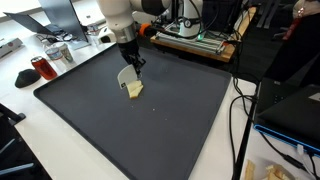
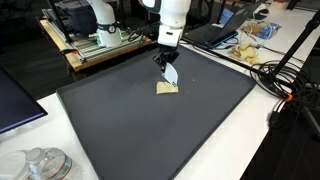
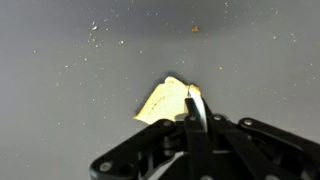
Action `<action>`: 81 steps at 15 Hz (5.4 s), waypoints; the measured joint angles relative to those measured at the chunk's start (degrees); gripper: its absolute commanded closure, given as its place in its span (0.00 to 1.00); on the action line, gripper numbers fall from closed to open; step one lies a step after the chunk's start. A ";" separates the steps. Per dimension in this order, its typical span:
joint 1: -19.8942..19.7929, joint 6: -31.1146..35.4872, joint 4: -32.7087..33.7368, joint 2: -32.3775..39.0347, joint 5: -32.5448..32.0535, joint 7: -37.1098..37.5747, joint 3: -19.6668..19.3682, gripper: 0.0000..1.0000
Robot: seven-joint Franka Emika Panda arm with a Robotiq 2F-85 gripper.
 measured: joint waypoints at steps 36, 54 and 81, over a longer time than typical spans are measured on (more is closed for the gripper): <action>16.97 -19.76 17.73 4.80 -31.56 21.17 3.74 0.99; 24.03 -33.29 25.77 17.63 -35.77 31.82 3.68 0.99; -1.24 -10.21 18.99 6.90 -4.14 1.10 2.89 0.99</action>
